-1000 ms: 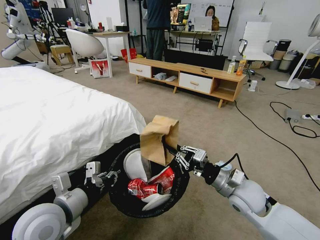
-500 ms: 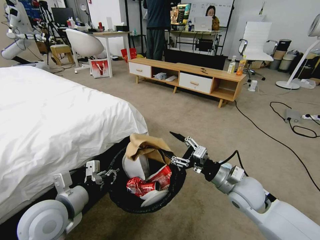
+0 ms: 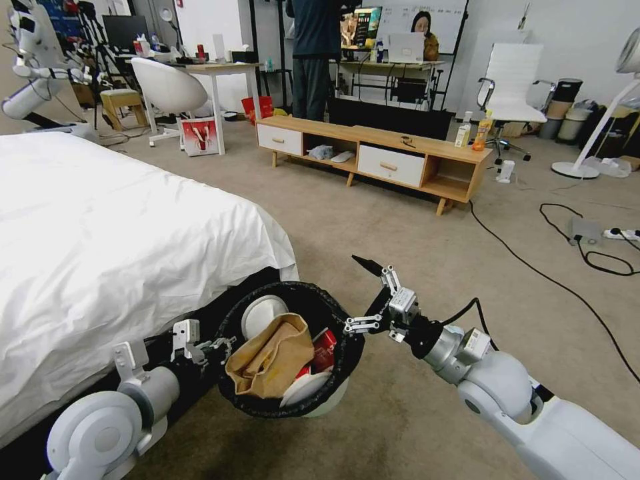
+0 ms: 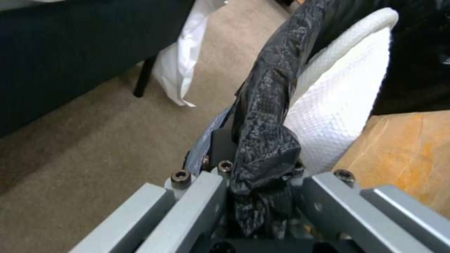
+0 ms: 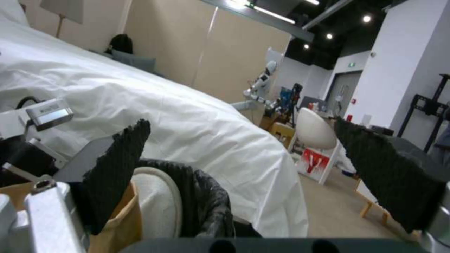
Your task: Pick up the trash bin and place the garbage on the floor into it.
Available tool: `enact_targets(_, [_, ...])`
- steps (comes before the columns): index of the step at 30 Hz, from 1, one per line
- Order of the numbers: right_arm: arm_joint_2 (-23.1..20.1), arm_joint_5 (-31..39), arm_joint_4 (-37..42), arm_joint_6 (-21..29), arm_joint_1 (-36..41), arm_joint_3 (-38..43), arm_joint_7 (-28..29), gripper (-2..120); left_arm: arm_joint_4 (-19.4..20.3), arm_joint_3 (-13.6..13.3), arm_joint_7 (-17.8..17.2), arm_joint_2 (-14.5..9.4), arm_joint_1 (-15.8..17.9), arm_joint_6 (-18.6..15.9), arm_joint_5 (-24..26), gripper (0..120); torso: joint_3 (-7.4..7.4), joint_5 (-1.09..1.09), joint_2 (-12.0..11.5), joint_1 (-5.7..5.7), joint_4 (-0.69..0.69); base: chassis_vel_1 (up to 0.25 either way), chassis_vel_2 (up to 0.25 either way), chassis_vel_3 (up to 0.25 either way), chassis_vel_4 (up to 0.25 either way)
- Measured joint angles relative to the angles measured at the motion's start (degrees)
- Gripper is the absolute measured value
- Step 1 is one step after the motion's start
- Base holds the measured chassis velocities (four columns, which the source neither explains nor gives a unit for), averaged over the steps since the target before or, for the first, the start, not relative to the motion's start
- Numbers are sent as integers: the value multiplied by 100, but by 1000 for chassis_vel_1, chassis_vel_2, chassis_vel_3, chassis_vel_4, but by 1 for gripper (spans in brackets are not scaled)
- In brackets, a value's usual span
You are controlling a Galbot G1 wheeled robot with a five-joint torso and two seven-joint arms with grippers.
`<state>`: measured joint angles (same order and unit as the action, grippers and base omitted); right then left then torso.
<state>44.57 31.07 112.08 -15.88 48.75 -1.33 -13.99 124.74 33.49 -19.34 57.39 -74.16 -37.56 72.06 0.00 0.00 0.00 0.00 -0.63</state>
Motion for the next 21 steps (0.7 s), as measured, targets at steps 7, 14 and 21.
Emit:
enact_targets(7, [-142, 95, 11, 208, 86, -20, -143, 100, 20, 4, -63, 30, 29, -10, 8, 2, 0, 0, 0, 0, -1, 0, 0, 0, 0])
enact_targets(14, [-128, 213, 38, 257, 83, 13, -194, 100, 58, 0, -91, 82, -8, -17, -24, 2, 0, 0, 0, 0, 1, 0, 0, 0, 0])
enact_targets(21, [22, 250, 122, 178, 109, 523, -166, 100, 268, 83, -272, 86, -154, -44, -35, 2, 0, 0, 0, 0, 1, 0, 0, 0, 0])
